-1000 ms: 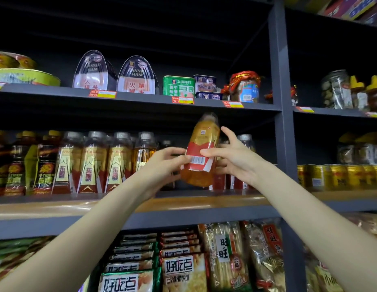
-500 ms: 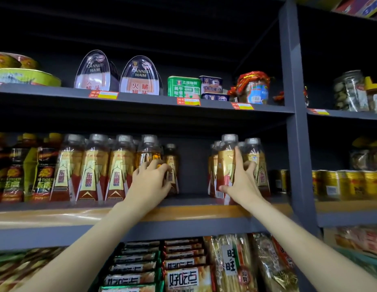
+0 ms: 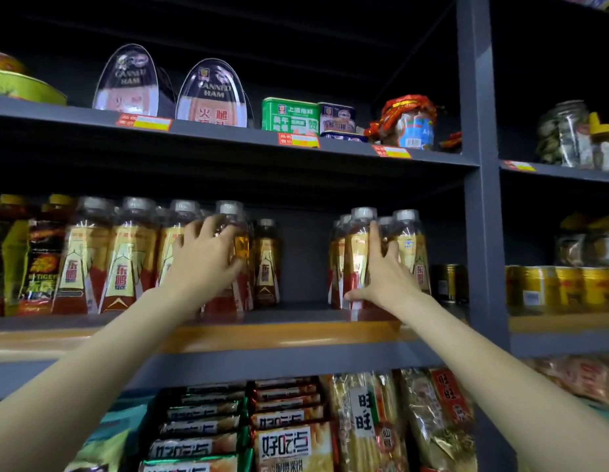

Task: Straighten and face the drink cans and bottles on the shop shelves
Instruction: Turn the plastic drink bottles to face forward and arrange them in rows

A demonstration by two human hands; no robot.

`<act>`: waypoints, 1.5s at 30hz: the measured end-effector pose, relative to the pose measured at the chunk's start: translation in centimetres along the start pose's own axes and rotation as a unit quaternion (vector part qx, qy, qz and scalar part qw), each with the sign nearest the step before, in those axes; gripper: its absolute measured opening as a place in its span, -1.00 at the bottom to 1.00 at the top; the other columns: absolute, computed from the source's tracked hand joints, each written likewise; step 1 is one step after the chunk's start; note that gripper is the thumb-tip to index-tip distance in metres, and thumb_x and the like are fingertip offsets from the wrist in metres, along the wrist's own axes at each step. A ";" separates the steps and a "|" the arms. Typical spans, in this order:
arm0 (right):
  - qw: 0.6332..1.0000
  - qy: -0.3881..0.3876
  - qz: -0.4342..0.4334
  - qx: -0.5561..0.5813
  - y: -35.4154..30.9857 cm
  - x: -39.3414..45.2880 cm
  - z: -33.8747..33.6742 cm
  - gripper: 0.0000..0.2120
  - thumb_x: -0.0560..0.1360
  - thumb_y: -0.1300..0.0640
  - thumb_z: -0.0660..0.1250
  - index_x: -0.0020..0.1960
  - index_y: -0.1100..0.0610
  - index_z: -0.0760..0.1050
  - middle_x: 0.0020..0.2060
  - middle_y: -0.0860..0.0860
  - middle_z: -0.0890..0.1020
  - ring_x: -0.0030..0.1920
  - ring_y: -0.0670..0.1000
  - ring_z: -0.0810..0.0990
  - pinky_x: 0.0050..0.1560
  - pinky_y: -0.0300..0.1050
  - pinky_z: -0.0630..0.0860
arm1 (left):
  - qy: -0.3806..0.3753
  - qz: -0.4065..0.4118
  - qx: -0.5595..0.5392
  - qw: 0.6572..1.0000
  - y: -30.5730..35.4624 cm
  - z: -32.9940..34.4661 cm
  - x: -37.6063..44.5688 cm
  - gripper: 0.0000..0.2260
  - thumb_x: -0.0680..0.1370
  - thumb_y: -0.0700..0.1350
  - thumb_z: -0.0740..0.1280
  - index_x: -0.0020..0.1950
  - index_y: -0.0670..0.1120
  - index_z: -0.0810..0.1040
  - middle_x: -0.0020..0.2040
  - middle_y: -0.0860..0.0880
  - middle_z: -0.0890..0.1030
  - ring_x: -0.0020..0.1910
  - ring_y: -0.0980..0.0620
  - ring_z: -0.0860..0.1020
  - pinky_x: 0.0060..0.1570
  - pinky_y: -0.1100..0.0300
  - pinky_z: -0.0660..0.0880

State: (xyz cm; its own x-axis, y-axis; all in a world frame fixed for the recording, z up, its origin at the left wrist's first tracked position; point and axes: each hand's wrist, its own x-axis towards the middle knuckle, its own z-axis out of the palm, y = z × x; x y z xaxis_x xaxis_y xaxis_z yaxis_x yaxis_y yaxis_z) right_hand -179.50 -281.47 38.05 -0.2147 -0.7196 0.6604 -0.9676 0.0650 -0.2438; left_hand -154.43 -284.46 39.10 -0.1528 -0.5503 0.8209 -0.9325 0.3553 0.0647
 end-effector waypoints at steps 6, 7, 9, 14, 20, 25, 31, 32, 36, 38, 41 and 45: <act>0.975 0.152 -0.142 -0.077 -2.4 1.2 -1.9 -0.27 0.45 -0.11 0.39 0.47 0.08 0.11 0.42 0.14 0.11 0.39 0.18 0.19 0.22 -0.02 0.41 | -0.006 -0.005 0.029 1.000 -1.1 2.0 0.5 -0.43 0.54 0.09 0.23 0.49 0.13 0.07 0.54 -0.07 -0.05 0.50 -0.19 -0.10 0.42 -0.20 -0.06; 0.972 0.145 -0.178 -0.056 -3.3 1.9 -1.6 -0.29 0.45 -0.10 0.39 0.46 0.08 0.14 0.40 0.13 0.13 0.38 0.16 0.20 0.25 -0.02 0.39 | 0.002 -0.005 0.029 1.000 -1.4 2.3 0.5 -0.42 0.54 0.10 0.23 0.49 0.15 0.06 0.54 -0.07 -0.07 0.50 -0.18 -0.14 0.42 -0.23 -0.10; 0.973 0.082 -0.216 0.004 -5.2 3.5 -0.4 -0.27 0.44 -0.08 0.41 0.47 0.05 0.13 0.40 0.12 0.13 0.38 0.15 0.21 0.32 0.01 0.34 | 0.011 -0.010 0.046 0.999 -1.8 2.8 0.5 -0.40 0.52 0.15 0.23 0.49 0.20 0.01 0.54 -0.06 -0.15 0.50 -0.18 -0.24 0.38 -0.29 -0.21; 0.973 -0.133 -0.150 0.111 -9.4 10.5 4.9 0.00 0.37 -0.04 0.49 0.55 -0.06 -0.14 0.53 0.18 -0.02 0.52 0.24 -0.05 0.45 0.17 0.08 | -0.021 -0.022 0.058 0.998 -2.2 3.6 0.8 -0.31 0.50 0.18 0.26 0.47 0.27 -0.12 0.51 -0.04 -0.32 0.43 -0.21 -0.42 0.32 -0.37 -0.24; 0.946 -0.196 -0.098 0.238 -11.4 15.3 9.2 0.09 0.38 0.18 0.49 0.53 -0.01 -0.30 0.53 0.12 0.10 0.51 0.16 0.09 0.44 0.05 0.14 | -0.017 -0.021 0.051 0.998 -2.4 4.1 0.8 -0.34 0.51 0.18 0.23 0.46 0.27 -0.14 0.53 -0.01 -0.22 0.42 -0.18 -0.45 0.35 -0.34 -0.17; 0.942 -0.159 -0.058 0.291 -12.2 15.3 9.3 0.04 0.37 0.25 0.49 0.55 0.01 -0.17 0.48 0.14 0.23 0.44 0.17 0.26 0.35 0.02 0.31 | -0.012 -0.015 0.043 0.999 -2.6 4.1 0.8 -0.36 0.51 0.18 0.23 0.45 0.28 -0.10 0.54 -0.01 -0.16 0.44 -0.16 -0.42 0.35 -0.35 -0.13; 0.956 -0.110 -0.053 0.265 -10.2 11.7 5.9 0.01 0.32 0.23 0.53 0.54 -0.01 -0.04 0.42 0.13 0.32 0.41 0.19 0.31 0.29 0.08 0.39 | -0.014 -0.013 0.036 0.999 -2.5 4.1 0.7 -0.35 0.50 0.19 0.23 0.46 0.29 -0.10 0.54 -0.02 -0.15 0.45 -0.16 -0.41 0.35 -0.36 -0.13; 0.955 -0.104 -0.073 0.269 -9.7 10.3 4.6 -0.02 0.31 0.24 0.54 0.52 -0.01 0.00 0.38 0.12 0.37 0.38 0.17 0.34 0.27 0.06 0.40 | -0.015 -0.013 0.033 0.999 -2.5 4.1 0.7 -0.35 0.50 0.19 0.24 0.46 0.29 -0.09 0.55 -0.03 -0.14 0.45 -0.16 -0.40 0.35 -0.36 -0.13; 0.938 -0.072 -0.143 0.307 -6.9 4.5 -0.4 -0.05 0.24 0.21 0.59 0.43 -0.10 0.09 0.24 0.05 0.48 0.24 0.08 0.47 0.25 0.06 0.45 | -0.017 -0.016 0.028 0.999 -2.2 3.6 0.4 -0.34 0.50 0.18 0.26 0.47 0.26 -0.06 0.55 -0.06 -0.11 0.46 -0.18 -0.38 0.34 -0.37 -0.12; 0.924 -0.055 -0.151 0.347 -5.4 2.1 -2.6 -0.08 0.23 0.21 0.60 0.38 -0.15 0.12 0.16 0.03 0.53 0.14 0.03 0.55 0.20 0.04 0.50 | -0.028 -0.025 0.034 0.999 -2.0 3.1 0.4 -0.35 0.51 0.18 0.25 0.48 0.24 -0.04 0.55 -0.07 -0.09 0.46 -0.20 -0.35 0.34 -0.37 -0.11; 0.903 -0.017 -0.144 0.404 -3.9 -0.7 -5.6 -0.11 0.21 0.21 0.60 0.30 -0.25 0.17 0.08 0.03 0.55 0.06 0.04 0.59 0.14 0.10 0.54 | -0.033 -0.043 0.034 0.998 -0.9 1.3 0.5 -0.47 0.55 0.20 0.16 0.48 0.18 0.09 0.55 -0.08 -0.01 0.50 -0.21 -0.22 0.37 -0.33 -0.10; 0.874 0.015 -0.128 0.468 -3.6 -2.6 -8.3 -0.13 0.21 0.27 0.59 0.25 -0.26 0.18 0.05 0.02 0.52 0.07 0.05 0.58 0.06 0.10 0.57 | 0.018 0.005 -0.234 0.972 2.0 -1.3 -0.8 -0.54 0.54 0.21 0.18 0.38 0.06 0.36 0.39 -0.04 0.38 0.39 0.00 0.30 0.33 0.06 0.25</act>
State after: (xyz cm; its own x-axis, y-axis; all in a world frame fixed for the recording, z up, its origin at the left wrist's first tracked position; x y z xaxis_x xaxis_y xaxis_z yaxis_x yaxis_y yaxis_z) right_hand -176.58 -274.05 43.10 -0.0242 -0.6085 0.7932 -0.4555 -0.6996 -0.5505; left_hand -155.76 -282.28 39.28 -0.1421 -0.5204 0.8420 -0.6788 0.6703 0.2997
